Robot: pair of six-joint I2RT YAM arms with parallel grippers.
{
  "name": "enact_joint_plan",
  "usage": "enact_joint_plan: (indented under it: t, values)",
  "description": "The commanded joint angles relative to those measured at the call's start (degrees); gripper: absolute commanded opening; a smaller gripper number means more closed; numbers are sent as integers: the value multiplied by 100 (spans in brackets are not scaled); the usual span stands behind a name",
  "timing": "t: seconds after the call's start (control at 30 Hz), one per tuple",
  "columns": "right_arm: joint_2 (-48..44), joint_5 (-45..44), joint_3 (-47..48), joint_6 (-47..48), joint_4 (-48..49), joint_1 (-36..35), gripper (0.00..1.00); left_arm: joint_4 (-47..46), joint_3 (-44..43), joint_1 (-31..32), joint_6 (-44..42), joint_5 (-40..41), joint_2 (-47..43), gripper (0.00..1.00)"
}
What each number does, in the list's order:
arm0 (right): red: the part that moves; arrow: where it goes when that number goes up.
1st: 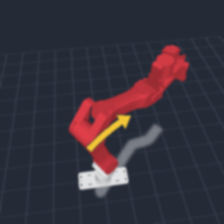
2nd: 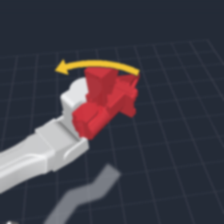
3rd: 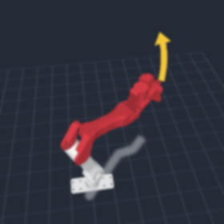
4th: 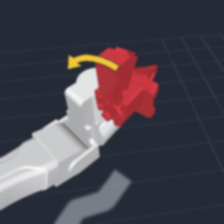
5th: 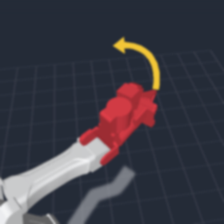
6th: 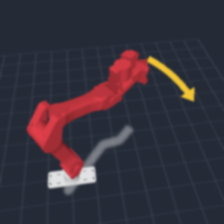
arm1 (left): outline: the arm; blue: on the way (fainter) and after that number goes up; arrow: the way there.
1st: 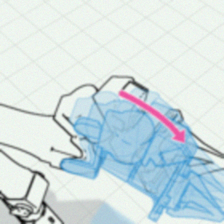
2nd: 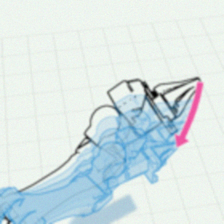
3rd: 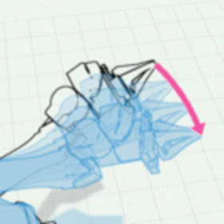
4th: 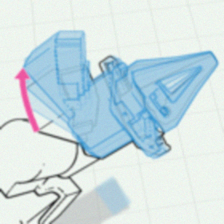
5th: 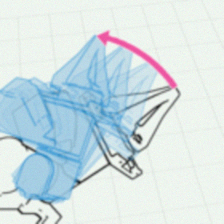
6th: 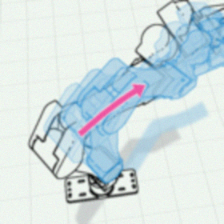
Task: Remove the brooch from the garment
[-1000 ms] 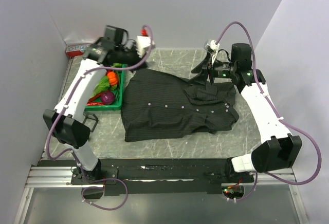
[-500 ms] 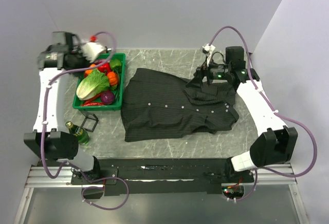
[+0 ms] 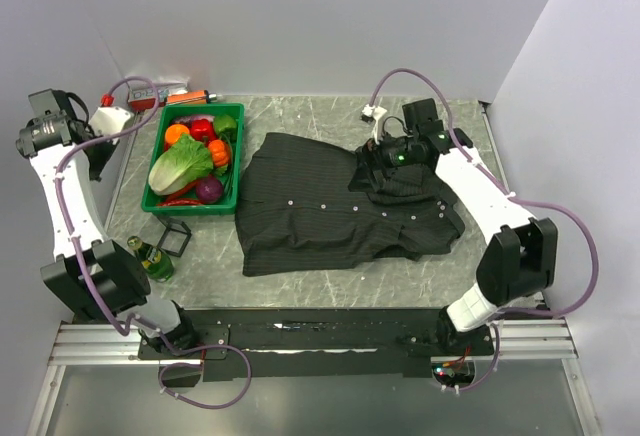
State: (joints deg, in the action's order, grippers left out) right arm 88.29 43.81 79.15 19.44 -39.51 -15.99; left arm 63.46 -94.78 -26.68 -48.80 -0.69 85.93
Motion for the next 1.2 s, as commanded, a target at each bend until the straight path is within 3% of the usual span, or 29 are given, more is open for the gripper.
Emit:
enact_joint_plan:
  t: [0.0, 0.17, 0.33, 0.5, 0.57, 0.7, 0.87, 1.0, 1.17]
  values:
    - [267, -40, 617, 182, -198, -123, 100, 139, -663, 48, 563, -1318, 134, 1]
    - [504, 153, 838, 419, 206, -317, 98, 421, -1375, 470, 1126, -1899, 248, 1]
    - [619, 409, 804, 780, 881, -887, 82, 151, -1447, 699, 2229, -2093, 82, 1]
    - [1258, 435, 1057, 237, 2365, -1661, 74, -1352, -937, 699, 3594, -2216, -524, 1]
    - [1567, 383, 1242, -166, 2701, -1969, 68, -1538, -980, 699, 4113, -2287, -569, 1]
    - [2488, 15, 1777, -669, 3466, -2443, 62, -1485, -1095, 699, 4308, -2199, -621, 1]
    - [3692, -627, 2507, -924, 4458, -3085, 67, -1846, -559, 690, 4475, -2207, -1042, 1]
    - [4643, -988, 3796, -1030, 4688, -3611, 74, -1794, -568, 681, 4572, -2243, -1201, 1]
    - [5522, -1103, 4652, -837, 4855, -3973, 78, -1610, -462, 681, 4265, -2155, -1482, 1]
